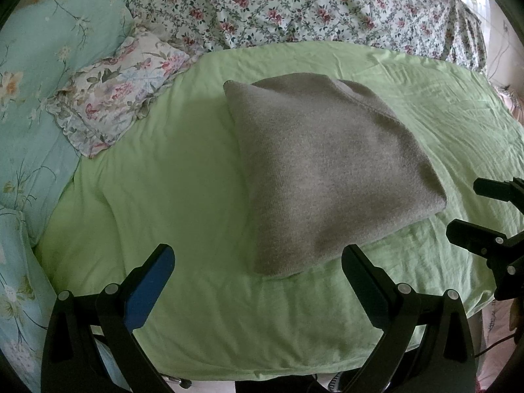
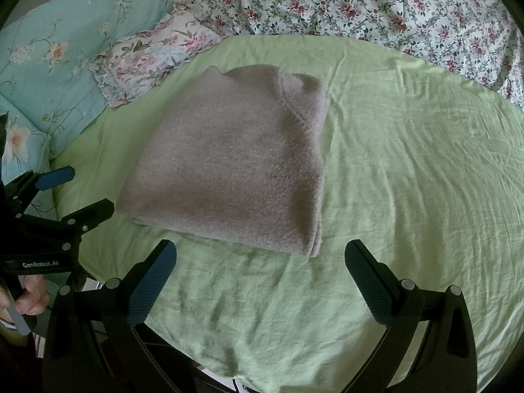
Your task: Fold small clothes
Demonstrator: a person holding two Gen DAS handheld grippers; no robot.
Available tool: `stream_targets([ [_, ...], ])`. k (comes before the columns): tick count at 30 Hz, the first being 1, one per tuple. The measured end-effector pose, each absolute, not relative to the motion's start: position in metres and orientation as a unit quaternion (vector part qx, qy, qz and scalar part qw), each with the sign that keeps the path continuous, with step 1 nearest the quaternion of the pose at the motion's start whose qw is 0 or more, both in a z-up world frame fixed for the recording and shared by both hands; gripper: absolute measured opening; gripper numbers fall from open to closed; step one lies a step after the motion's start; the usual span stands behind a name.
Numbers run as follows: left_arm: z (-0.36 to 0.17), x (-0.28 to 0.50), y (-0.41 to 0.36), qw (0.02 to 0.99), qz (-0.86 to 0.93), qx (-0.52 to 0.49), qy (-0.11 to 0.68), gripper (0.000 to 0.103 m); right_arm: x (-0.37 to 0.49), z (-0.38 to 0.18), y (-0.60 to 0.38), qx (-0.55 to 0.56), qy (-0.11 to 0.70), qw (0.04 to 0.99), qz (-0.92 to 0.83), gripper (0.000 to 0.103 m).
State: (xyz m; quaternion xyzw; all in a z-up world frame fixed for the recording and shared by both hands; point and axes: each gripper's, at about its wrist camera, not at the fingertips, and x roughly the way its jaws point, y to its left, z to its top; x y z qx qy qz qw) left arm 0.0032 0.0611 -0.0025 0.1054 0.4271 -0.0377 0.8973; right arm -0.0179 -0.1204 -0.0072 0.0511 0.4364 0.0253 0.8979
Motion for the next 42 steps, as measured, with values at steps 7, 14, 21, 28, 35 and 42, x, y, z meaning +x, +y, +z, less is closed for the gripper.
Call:
stream_targets([
  [7, -0.0032, 0.0034, 0.0612, 0.898, -0.039, 0.106, 0.426, 0.102, -0.0178, -0.0068, -0.1193, 0.052, 0.436, 0.898, 0.024, 0.102],
  [14, -0.0031, 0.0035, 0.0614, 0.898, -0.038, 0.106, 0.426, 0.102, -0.0177, -0.0068, -0.1194, 0.052, 0.436, 0.898, 0.024, 0.102],
  [21, -0.0025, 0.0039, 0.0605, 0.898, -0.037, 0.105, 0.426, 0.102, -0.0176, -0.0066, -0.1199, 0.052, 0.436, 0.898, 0.025, 0.102],
  [28, -0.0025, 0.0042, 0.0602, 0.898, -0.037, 0.106, 0.426, 0.102, -0.0173, -0.0058, -0.1169, 0.052, 0.434, 0.899, 0.024, 0.102],
  [35, -0.0023, 0.0058, 0.0603, 0.897, -0.037, 0.107, 0.427, 0.102, -0.0174, -0.0037, -0.1124, 0.052, 0.434, 0.899, 0.024, 0.102],
  [42, -0.0003, 0.0071, 0.0594, 0.898, -0.038, 0.108, 0.425, 0.102, -0.0141, 0.0018, -0.1131, 0.050, 0.431, 0.901, 0.025, 0.102],
])
